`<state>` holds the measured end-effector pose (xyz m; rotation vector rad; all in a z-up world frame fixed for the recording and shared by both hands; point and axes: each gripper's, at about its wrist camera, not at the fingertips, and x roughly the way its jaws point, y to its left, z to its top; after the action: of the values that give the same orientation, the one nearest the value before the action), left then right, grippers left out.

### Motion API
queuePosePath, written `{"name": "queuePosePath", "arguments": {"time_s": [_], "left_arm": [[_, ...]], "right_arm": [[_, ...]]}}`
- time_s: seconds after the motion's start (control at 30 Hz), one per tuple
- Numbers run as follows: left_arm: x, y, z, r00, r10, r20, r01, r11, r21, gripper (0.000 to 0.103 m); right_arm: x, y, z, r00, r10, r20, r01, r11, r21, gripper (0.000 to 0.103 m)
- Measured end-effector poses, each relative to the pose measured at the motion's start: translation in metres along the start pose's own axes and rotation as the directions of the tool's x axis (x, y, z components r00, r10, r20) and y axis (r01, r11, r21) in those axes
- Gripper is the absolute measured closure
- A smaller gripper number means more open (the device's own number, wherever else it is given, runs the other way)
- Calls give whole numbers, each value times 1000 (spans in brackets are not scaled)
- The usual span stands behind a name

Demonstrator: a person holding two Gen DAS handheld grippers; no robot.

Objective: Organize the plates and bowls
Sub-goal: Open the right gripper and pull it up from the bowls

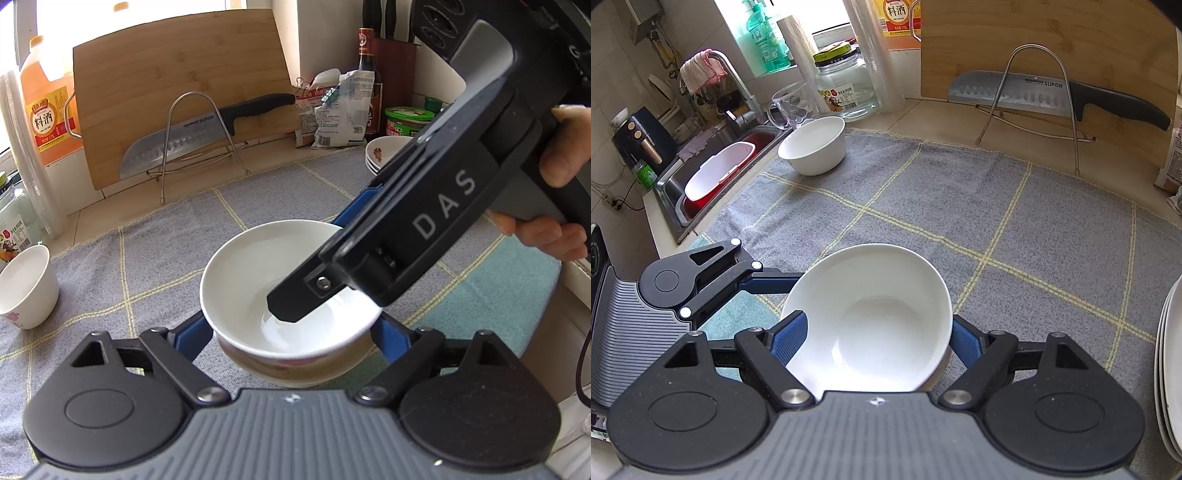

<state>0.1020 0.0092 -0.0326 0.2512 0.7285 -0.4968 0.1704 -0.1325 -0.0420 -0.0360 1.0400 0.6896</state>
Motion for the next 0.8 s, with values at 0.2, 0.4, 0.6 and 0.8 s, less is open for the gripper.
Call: {"name": "queuePosePath", "arguments": {"time_s": [0.2,0.4,0.6,0.8], "left_arm": [[1,2,1,1000,-6,-5,6,1000,-10,10],[-1,2,0,1000,10,4,-10,1000,-1,5],[-14,3,-3,1000,-6,12,6,1000,8,5],[-21,8,-5,1000,-5,23,6,1000,-6,4]], "right_arm": [[0,0,0,1000,0,-2,0,1000,-4,17],[0,-1,-1,1000,3,2,-3,1000,-4,10],[-3,0,-4,1000,-21,11,21,999,-28,5],[-1,1,-17,998,-63,2,64,997,-48,4]]}}
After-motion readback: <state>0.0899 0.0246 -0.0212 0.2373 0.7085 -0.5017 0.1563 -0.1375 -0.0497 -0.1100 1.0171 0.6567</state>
